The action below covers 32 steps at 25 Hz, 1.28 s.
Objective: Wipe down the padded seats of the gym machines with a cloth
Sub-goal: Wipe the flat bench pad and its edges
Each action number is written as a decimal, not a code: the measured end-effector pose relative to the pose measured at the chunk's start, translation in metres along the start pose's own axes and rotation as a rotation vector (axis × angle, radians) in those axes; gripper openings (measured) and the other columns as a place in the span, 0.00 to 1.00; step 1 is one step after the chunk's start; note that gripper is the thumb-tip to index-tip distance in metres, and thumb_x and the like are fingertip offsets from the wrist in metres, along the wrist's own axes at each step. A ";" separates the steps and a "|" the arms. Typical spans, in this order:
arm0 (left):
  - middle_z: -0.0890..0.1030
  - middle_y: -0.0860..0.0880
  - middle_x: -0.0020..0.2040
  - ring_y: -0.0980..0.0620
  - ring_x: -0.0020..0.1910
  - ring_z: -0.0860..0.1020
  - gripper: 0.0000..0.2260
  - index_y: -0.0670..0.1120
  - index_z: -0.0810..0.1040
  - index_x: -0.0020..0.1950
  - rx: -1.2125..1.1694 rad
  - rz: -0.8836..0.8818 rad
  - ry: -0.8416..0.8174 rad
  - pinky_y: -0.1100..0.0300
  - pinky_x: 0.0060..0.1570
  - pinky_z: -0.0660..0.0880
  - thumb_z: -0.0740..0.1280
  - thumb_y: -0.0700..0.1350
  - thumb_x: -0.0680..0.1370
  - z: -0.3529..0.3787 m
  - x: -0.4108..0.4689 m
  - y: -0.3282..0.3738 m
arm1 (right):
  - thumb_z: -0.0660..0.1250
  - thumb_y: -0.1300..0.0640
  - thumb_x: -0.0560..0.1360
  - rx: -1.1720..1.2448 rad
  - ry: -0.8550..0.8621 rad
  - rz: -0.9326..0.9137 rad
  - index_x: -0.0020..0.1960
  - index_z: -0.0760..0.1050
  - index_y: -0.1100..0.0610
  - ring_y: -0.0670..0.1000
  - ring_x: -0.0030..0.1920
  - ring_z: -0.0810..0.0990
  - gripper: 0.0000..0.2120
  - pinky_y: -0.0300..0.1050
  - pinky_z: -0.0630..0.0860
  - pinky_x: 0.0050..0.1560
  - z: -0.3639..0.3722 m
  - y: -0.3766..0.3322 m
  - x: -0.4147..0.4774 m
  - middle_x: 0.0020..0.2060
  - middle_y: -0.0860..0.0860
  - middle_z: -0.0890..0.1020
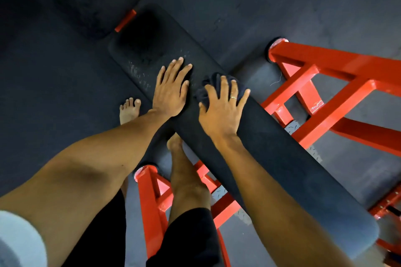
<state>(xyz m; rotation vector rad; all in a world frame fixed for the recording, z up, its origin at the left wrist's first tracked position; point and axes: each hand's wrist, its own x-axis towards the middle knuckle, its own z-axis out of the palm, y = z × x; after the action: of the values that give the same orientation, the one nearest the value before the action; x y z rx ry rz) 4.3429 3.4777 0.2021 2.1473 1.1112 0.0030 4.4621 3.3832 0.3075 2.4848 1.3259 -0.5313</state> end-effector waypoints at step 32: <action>0.60 0.50 0.82 0.50 0.81 0.55 0.22 0.50 0.63 0.80 -0.037 0.018 0.051 0.47 0.80 0.49 0.50 0.50 0.86 0.006 0.002 -0.001 | 0.58 0.28 0.75 -0.165 -0.177 -0.176 0.79 0.61 0.45 0.66 0.78 0.59 0.37 0.68 0.44 0.78 -0.017 0.009 0.062 0.80 0.60 0.59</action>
<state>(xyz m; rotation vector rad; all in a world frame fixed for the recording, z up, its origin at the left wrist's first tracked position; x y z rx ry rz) 4.3450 3.4760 0.1969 2.1352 1.1120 0.0857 4.5041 3.4309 0.2957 2.1489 1.4616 -0.6371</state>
